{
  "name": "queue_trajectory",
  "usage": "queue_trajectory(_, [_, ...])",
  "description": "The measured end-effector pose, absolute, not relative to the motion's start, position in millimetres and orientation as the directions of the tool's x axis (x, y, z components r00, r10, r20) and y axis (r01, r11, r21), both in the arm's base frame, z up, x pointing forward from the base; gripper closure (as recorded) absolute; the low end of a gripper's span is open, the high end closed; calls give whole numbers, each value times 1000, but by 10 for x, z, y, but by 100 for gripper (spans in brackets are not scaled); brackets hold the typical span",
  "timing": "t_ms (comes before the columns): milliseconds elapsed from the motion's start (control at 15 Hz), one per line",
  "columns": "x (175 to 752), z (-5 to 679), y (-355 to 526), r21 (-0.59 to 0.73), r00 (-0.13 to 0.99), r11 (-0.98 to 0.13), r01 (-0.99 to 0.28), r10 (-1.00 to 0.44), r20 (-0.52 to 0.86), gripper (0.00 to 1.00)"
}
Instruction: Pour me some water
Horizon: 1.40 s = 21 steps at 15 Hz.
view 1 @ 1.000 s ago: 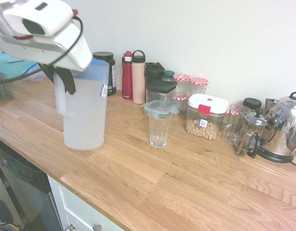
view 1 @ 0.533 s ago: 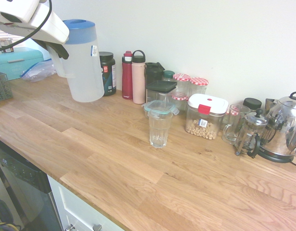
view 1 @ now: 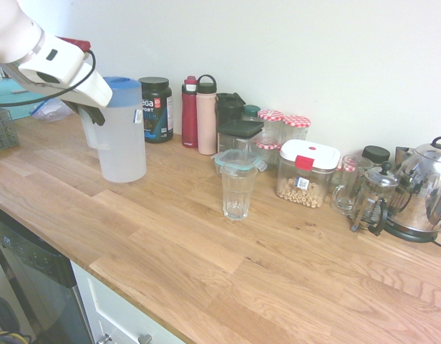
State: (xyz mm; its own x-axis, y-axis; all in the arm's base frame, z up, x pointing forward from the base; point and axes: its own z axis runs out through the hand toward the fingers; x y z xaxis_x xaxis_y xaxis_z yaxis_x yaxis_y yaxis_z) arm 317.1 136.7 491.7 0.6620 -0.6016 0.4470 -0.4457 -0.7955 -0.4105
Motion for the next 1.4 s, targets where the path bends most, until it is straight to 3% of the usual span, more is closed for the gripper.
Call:
queue_trajectory(200, [3209,4882,1413,-392,678,-809,-438,-584,447,100])
queue_trajectory(533, [3277,4840,1631,-471,633,-788,-396,-606,482,100])
queue_trajectory(1133, [3485,4535,1615,-471,608,-769,-432,-634,478,100])
queue_trajectory(1200, [3494,4518,1614,-471,609,-767,-435,-636,474,0])
queue_trajectory(1400, [3498,4505,1613,-476,606,-760,-442,-645,467,0])
